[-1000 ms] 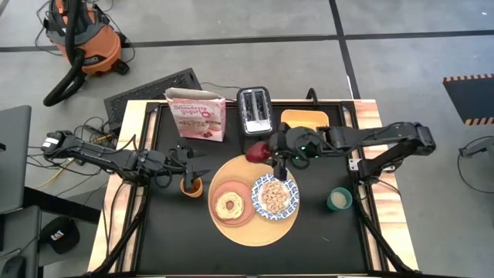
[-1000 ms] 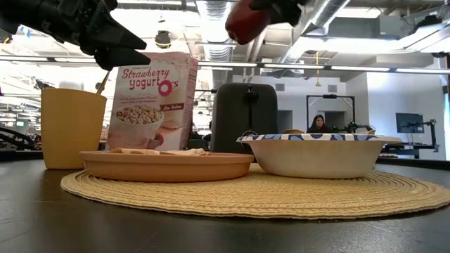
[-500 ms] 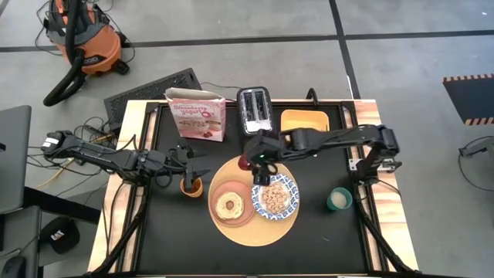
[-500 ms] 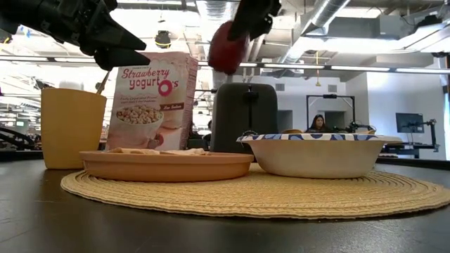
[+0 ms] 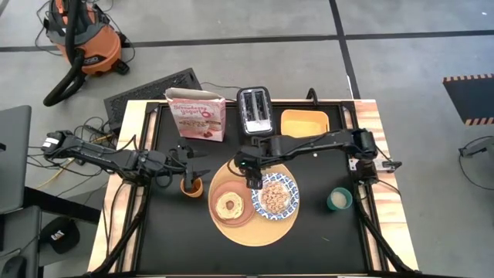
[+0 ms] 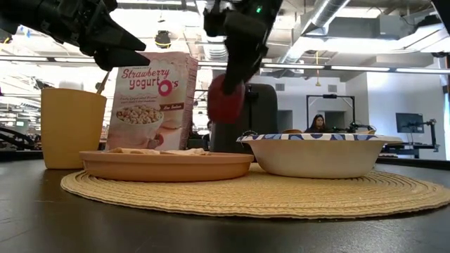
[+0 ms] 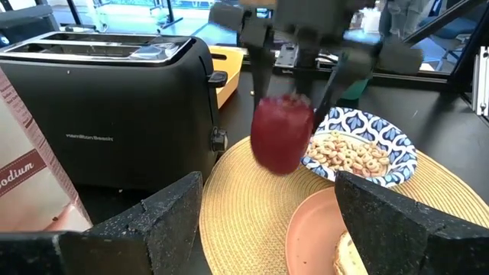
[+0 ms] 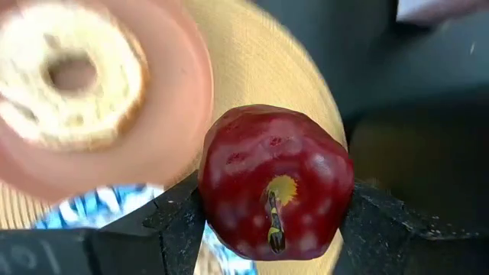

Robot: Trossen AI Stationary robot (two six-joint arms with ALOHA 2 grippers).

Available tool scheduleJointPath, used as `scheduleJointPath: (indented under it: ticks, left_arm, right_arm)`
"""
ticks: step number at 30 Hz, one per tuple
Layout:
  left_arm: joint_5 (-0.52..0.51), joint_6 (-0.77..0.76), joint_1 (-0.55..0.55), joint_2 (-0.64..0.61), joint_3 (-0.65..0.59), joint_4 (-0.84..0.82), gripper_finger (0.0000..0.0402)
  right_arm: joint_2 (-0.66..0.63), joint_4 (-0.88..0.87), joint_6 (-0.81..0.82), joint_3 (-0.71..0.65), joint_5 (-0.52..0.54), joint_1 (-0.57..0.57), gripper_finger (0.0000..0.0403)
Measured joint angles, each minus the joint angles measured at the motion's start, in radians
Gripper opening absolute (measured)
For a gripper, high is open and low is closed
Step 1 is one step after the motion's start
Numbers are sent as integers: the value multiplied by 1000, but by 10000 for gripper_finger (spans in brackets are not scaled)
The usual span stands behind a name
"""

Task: Arrange a breakfast setting
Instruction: Put the apple on the table mat

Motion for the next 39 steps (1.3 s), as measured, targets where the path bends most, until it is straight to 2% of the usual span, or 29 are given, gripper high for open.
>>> scheduleJointPath:
  ticks: [12, 20, 30, 39]
  left_arm:
    - [0, 0, 0, 0, 0, 0, 281]
    - [0, 1, 0, 0, 0, 0, 281]
    - [0, 1, 0, 0, 0, 1, 281]
    - [0, 0, 0, 0, 0, 0, 281]
  right_arm:
    - [109, 2, -4, 1, -12, -13, 277]
    - [134, -16, -4, -1, -11, -22, 278]
    - [134, -7, -4, -1, -11, -22, 332]
    - [134, -5, -7, -1, -11, -22, 333]
